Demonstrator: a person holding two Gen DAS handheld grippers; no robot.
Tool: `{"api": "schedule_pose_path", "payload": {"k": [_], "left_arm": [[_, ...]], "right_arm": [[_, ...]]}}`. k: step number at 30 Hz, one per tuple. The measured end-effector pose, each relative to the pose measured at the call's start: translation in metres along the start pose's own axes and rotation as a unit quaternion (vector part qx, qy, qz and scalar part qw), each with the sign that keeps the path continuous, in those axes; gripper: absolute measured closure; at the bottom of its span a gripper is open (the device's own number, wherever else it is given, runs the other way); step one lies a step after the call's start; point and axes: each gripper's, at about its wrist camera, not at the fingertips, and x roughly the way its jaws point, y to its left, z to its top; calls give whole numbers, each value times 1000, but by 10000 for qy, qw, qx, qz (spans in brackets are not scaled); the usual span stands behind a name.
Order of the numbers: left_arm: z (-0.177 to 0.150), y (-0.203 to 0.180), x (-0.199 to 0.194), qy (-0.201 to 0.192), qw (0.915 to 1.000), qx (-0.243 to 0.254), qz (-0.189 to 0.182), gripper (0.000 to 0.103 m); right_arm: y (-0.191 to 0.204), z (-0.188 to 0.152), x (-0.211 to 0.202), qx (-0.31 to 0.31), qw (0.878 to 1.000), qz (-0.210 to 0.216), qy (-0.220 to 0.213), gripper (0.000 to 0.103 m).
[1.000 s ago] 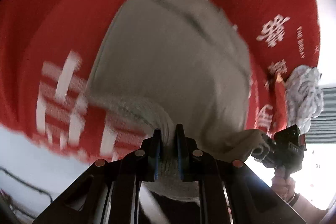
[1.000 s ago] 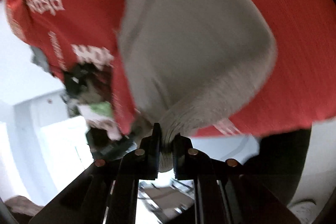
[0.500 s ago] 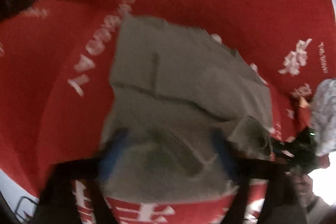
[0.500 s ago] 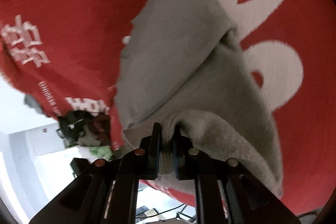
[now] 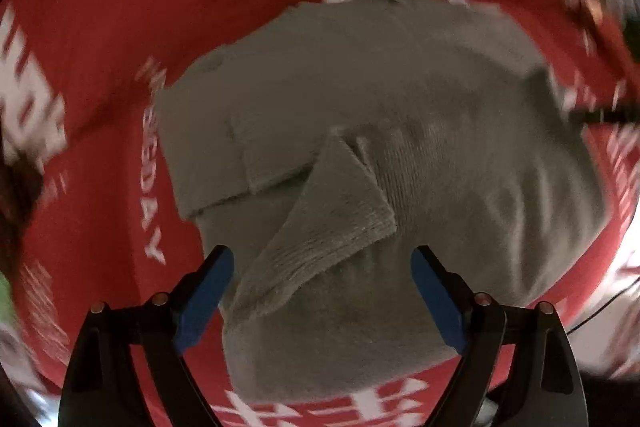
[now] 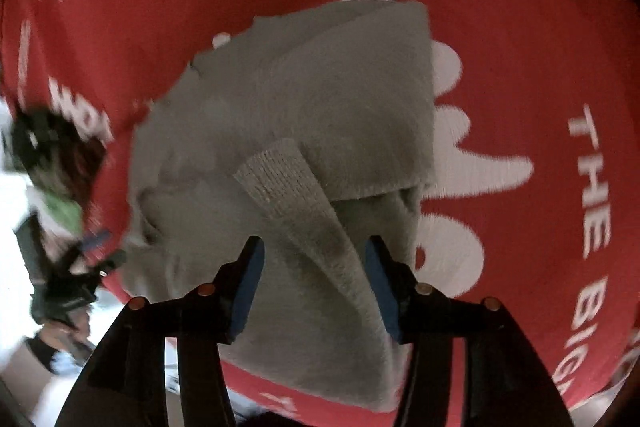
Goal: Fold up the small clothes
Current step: 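Fold the held hem up over the body toward the collar with both grippers, then open both grippers to release the folded hem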
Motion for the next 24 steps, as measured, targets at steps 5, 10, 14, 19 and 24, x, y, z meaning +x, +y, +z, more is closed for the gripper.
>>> {"api": "schedule_pose_path", "payload": {"k": [5, 10, 14, 19, 24], "left_arm": [[9, -13, 24, -18, 9984, 302, 485, 13], [19, 7, 38, -27, 9997, -47, 220, 37], [22, 33, 31, 130, 9933, -700, -909, 90], [20, 64, -12, -179, 9830, -1047, -1496, 90], [48, 92, -41, -740, 9765, -1267, -1580, 90]], "right_arm": [[8, 0, 18, -317, 9990, -260, 177, 46], [11, 2, 25, -162, 9991, -385, 105, 46], [15, 1, 20, 37, 9990, -445, -56, 97], [34, -9, -17, 96, 9980, -390, -487, 97], [54, 20, -58, -138, 9938, -353, -1041, 97]]}}
